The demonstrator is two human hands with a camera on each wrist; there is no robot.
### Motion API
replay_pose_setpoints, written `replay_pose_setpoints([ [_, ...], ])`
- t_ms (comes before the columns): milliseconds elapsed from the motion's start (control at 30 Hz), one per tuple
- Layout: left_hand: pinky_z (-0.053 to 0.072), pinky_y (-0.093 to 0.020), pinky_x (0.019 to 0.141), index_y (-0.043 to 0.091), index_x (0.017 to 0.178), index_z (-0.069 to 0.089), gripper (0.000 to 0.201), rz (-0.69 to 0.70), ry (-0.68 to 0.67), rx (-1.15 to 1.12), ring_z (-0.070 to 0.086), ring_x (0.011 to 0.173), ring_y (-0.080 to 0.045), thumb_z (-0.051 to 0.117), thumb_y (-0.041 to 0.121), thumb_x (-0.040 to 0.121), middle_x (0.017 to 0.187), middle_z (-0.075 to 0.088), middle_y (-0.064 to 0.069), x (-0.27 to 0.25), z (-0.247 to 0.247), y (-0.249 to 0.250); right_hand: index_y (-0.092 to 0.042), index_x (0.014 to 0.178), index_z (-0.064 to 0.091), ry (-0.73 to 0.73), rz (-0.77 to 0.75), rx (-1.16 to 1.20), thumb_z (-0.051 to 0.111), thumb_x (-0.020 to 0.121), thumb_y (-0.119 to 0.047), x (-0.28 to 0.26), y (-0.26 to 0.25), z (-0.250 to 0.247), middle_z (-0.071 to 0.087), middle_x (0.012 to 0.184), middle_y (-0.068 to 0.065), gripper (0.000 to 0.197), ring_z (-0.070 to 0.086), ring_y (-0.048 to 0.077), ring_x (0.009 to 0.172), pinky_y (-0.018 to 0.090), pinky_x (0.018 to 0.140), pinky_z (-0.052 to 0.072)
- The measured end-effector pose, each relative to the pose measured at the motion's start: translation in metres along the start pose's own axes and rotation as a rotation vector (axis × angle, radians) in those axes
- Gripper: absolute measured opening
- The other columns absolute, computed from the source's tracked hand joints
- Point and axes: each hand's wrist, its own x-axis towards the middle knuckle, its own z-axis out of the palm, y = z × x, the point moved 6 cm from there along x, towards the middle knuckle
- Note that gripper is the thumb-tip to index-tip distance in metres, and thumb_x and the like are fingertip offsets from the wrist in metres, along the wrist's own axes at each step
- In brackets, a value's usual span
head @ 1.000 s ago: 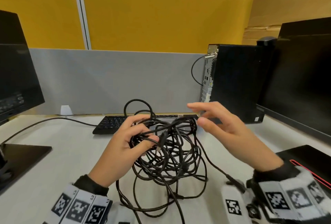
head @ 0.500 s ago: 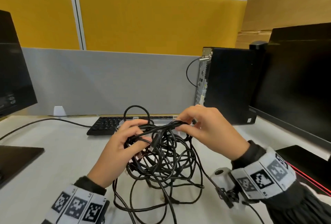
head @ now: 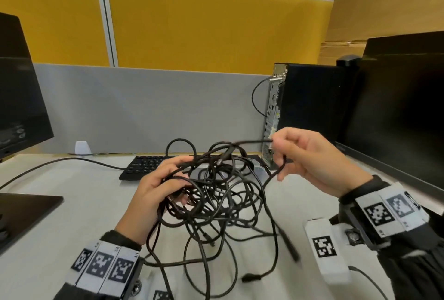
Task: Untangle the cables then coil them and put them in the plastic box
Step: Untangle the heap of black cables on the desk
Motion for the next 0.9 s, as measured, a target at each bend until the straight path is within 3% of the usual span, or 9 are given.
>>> replay_pose_setpoints([
  [200, 0.050, -0.027, 0.060, 0.012, 0.061, 0.060, 0.023, 0.033, -0.004, 0.035, 0.057, 0.064, -0.016, 0.066, 0.034, 0.060, 0.117, 0.061, 0.005, -0.001, 0.001, 0.001, -0.011, 0.085, 0.050, 0.123, -0.073, 0.046, 0.043, 0.096, -0.021, -0.005, 0.017, 0.016, 0.039, 0.059, -0.009, 0.017, 0.037, 0.007, 0.053, 0.022, 0.051, 0.037],
  [333, 0.051, -0.028, 0.065, -0.003, 0.091, 0.056, 0.061, -0.050, -0.047, 0.003, 0.058, 0.072, -0.016, 0.078, 0.037, 0.051, 0.105, 0.060, 0.001, 0.001, -0.001, -0.015, -0.015, 0.077, 0.056, 0.131, -0.235, -0.417, 0.042, 0.098, -0.020, -0.003, 0.004, 0.033, 0.038, 0.048, -0.012, 0.025, 0.030, 0.004, 0.047, 0.017, 0.048, 0.030],
  [400, 0.052, -0.027, 0.063, 0.007, 0.083, 0.060, 0.064, -0.081, -0.061, -0.007, 0.058, 0.071, -0.015, 0.084, 0.053, 0.045, 0.106, 0.062, 0.008, 0.002, 0.001, -0.018, -0.010, 0.079, 0.049, 0.283, -0.227, -0.235, 0.038, 0.100, -0.022, -0.002, 0.003, 0.024, 0.031, 0.050, -0.010, 0.026, 0.027, 0.005, 0.044, 0.016, 0.043, 0.027],
  [500, 0.051, -0.022, 0.061, 0.002, 0.091, 0.059, 0.079, -0.085, -0.029, 0.000, 0.060, 0.071, -0.010, 0.078, 0.066, 0.048, 0.099, 0.062, 0.006, 0.002, 0.004, -0.016, -0.015, 0.080, 0.045, 0.527, -0.152, 0.155, 0.032, 0.101, -0.020, 0.000, 0.015, 0.004, 0.028, 0.049, -0.010, 0.025, 0.023, 0.005, 0.040, 0.016, 0.035, 0.022],
  [567, 0.053, -0.022, 0.064, 0.014, 0.098, 0.066, 0.071, -0.087, 0.003, 0.004, 0.061, 0.077, -0.009, 0.076, 0.066, 0.050, 0.100, 0.060, -0.001, -0.001, 0.006, -0.013, -0.020, 0.076, 0.044, 0.657, -0.092, 0.360, 0.030, 0.098, -0.013, 0.002, 0.024, -0.009, 0.028, 0.047, -0.010, 0.026, 0.023, 0.004, 0.038, 0.015, 0.033, 0.021],
  [633, 0.053, -0.022, 0.065, 0.003, 0.101, 0.062, 0.066, -0.089, 0.046, 0.027, 0.060, 0.080, -0.010, 0.073, 0.053, 0.059, 0.102, 0.057, -0.003, -0.002, 0.007, -0.011, -0.019, 0.082, 0.046, 0.698, -0.098, 0.407, 0.031, 0.097, -0.013, 0.003, 0.028, -0.018, 0.031, 0.049, -0.008, 0.022, 0.028, 0.005, 0.038, 0.014, 0.034, 0.024],
  [733, 0.052, -0.023, 0.062, -0.012, 0.102, 0.055, 0.058, -0.116, 0.126, 0.018, 0.059, 0.082, -0.013, 0.070, 0.038, 0.077, 0.102, 0.060, -0.003, 0.000, 0.002, -0.010, -0.026, 0.114, 0.043, 0.662, -0.201, 0.114, 0.034, 0.099, -0.011, -0.005, 0.020, -0.026, 0.046, 0.069, -0.002, 0.023, 0.042, 0.011, 0.042, 0.020, 0.037, 0.036],
  [833, 0.049, -0.027, 0.064, 0.015, 0.094, 0.070, 0.028, -0.168, 0.176, -0.020, 0.060, 0.081, -0.015, 0.059, 0.034, 0.077, 0.095, 0.065, -0.004, -0.001, 0.000, -0.008, -0.047, 0.126, 0.033, 0.454, -0.266, -0.410, 0.039, 0.097, -0.005, -0.012, 0.013, -0.024, 0.048, 0.098, 0.003, 0.051, 0.051, 0.013, 0.050, 0.020, 0.046, 0.046],
  [900, 0.049, -0.024, 0.061, 0.020, 0.090, 0.070, 0.024, -0.189, 0.185, -0.051, 0.060, 0.075, -0.013, 0.057, 0.035, 0.075, 0.087, 0.066, 0.000, -0.002, 0.001, -0.007, -0.056, 0.116, 0.041, 0.184, -0.196, -0.790, 0.042, 0.096, -0.023, -0.012, 0.021, -0.012, 0.042, 0.113, -0.003, 0.038, 0.052, 0.008, 0.067, 0.012, 0.061, 0.044],
])
